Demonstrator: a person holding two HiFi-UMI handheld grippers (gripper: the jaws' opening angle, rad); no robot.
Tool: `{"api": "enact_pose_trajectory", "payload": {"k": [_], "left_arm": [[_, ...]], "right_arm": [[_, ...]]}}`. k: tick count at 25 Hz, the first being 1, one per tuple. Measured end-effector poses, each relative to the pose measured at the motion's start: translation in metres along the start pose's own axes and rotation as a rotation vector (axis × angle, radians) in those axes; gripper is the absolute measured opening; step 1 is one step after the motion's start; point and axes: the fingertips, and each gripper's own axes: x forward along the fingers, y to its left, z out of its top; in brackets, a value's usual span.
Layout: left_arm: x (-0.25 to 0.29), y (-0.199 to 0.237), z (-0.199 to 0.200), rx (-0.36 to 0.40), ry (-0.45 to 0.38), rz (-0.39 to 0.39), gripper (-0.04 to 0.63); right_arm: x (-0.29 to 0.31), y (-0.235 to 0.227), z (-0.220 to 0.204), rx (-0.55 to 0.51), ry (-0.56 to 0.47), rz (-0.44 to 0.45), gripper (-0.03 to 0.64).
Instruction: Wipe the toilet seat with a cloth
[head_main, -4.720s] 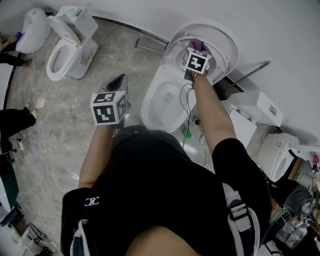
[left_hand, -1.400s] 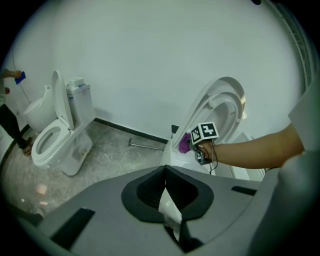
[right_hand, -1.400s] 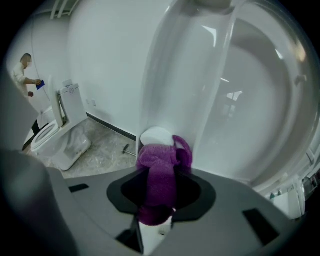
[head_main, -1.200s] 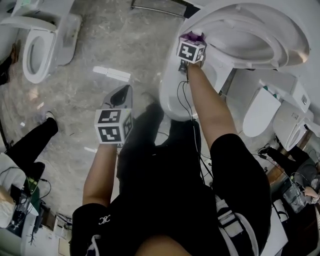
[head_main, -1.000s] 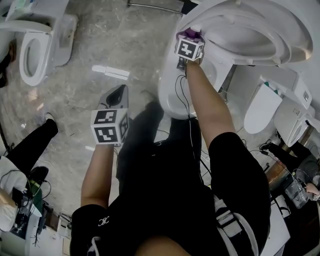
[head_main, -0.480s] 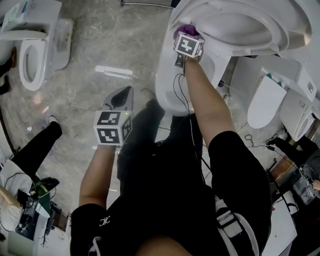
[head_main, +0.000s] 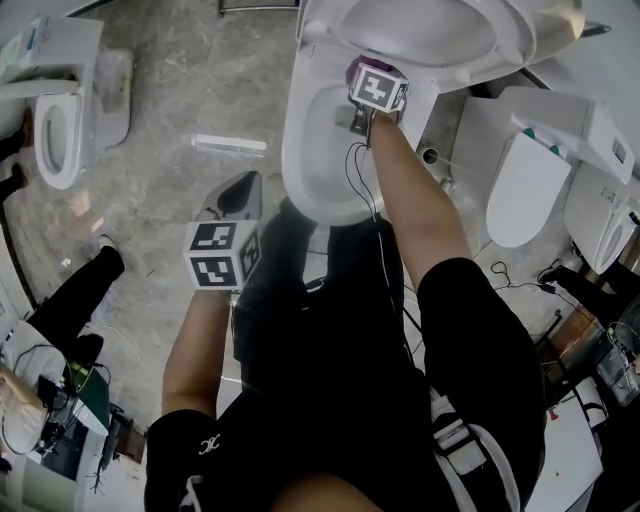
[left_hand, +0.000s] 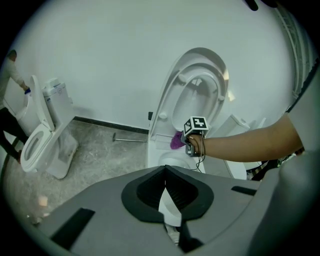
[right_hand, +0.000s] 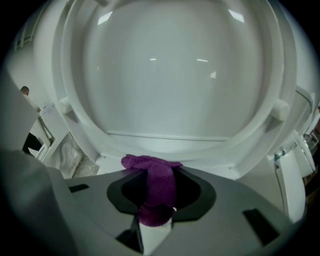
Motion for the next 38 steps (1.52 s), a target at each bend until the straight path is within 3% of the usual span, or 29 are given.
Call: {"api": "enact_pose_trajectory", "payload": {"k": [8,15,26,38], "left_arm": [[0.012,-0.056,0.018,0.019,-0.029,0.023,0.009],[0.021,-0.106,0.017,-0.009,-0.029,0.017,0.009],[0.0,-0.144,0.038,0.012,-0.073,0.034,0.009],[-0.043,-0.171,0.047,0.014,-0.092,0.032,0.009]], "right_arm": [[-0.004,-0.083,-0.002,0.067,0.017,-0.033,0.12],[-0.02,-0.15,0.004,0.162,-0.004,-0.083,0.12],[-0.061,-0.162,0.027,0.294,-0.053,-0.011,0.12],[-0.12,-0.169,0.054,0.309,-0.077,0.014,0.12]]}}
